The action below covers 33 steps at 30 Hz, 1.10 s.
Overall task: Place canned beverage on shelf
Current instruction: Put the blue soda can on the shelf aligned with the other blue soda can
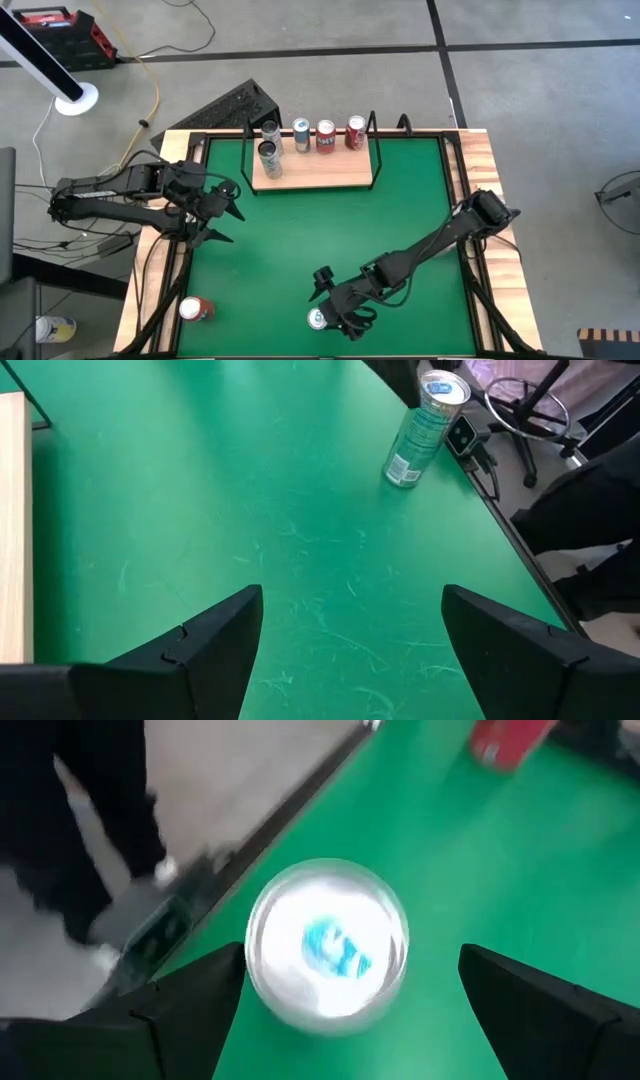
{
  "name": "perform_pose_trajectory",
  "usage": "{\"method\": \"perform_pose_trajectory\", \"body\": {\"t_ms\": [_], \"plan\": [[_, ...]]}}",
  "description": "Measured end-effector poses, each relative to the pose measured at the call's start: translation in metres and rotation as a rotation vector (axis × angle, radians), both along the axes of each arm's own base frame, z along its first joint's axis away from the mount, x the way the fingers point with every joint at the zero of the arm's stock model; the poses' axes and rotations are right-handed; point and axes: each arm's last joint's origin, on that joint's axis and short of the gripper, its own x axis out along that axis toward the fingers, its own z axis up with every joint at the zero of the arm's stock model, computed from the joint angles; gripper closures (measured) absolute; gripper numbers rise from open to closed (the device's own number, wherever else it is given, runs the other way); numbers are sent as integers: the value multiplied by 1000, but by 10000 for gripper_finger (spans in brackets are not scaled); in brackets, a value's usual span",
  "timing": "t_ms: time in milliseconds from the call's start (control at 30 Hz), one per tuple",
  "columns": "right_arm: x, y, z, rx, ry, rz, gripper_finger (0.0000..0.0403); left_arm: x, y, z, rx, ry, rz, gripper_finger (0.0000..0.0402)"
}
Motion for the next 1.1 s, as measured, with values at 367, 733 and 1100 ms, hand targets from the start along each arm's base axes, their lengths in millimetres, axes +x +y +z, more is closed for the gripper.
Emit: {"method": "perform_pose_trajectory", "body": {"t_ms": [367,733,1100], "plan": [[8,1,-6,26,-20,7,14,0,1,0,3,0,20,111],[6,5,-6,58,-6,4,108,0,1,0,13,1,35,111],[5,-11,7,79,-6,-183,139,0,1,0,12,5,33,111]]}}
